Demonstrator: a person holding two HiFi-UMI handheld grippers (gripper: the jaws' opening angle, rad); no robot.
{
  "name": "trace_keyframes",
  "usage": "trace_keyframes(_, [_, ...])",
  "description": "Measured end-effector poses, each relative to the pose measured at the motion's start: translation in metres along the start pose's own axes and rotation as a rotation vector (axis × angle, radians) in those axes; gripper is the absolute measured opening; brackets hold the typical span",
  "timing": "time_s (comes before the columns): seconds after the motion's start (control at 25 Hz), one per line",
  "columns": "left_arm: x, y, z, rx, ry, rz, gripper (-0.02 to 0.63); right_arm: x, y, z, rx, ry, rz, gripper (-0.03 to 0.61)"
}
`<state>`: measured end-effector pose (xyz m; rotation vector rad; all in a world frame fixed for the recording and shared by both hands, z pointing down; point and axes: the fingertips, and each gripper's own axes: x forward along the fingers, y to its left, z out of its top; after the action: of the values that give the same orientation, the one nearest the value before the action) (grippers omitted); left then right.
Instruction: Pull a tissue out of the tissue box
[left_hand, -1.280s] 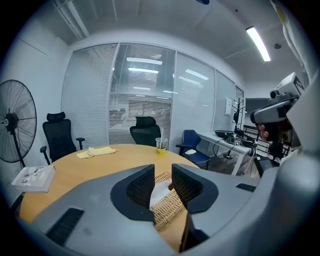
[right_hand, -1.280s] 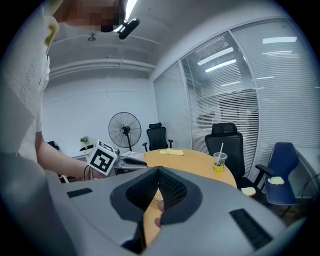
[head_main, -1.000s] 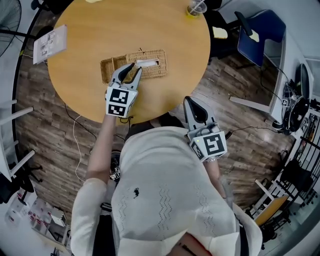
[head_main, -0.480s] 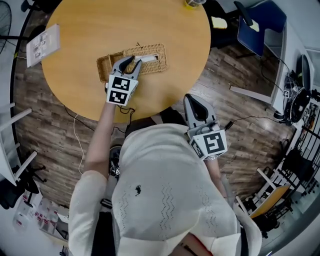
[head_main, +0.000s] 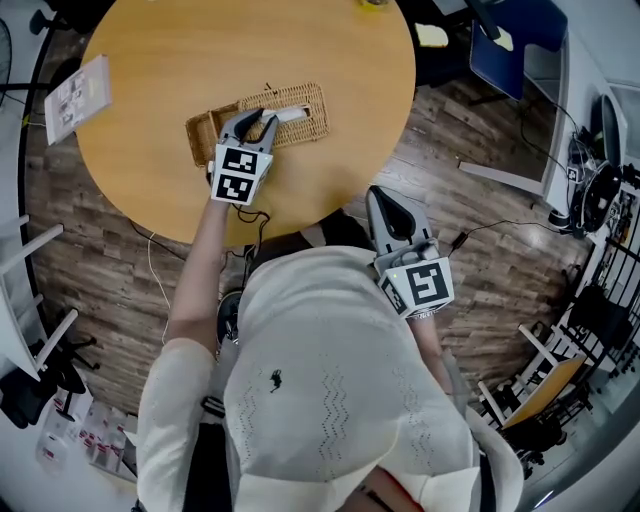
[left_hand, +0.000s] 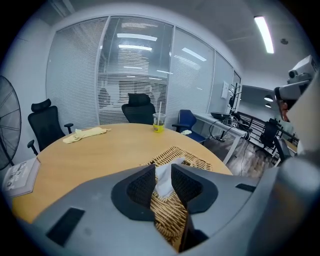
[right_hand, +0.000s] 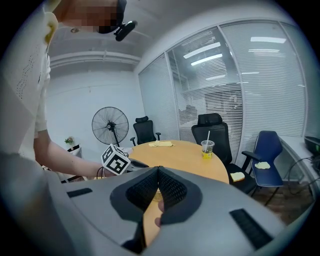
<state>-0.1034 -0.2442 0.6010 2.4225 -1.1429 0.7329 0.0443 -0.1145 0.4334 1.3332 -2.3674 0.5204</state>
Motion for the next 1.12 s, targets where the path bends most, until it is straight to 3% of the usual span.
trace_keyframes(0.72, [0.003, 0.001, -0.011, 0.003, 0.03, 0.034, 0.028, -0.004, -0.001, -0.004, 0.008, -0.004, -0.009, 0.002])
trace_keyframes(1.12, [0.001, -0.003, -0.011, -0.003, 0.028, 0.045, 0.015, -0.008, -0.004, -0.005, 0.01, -0.01, -0.007, 0.002])
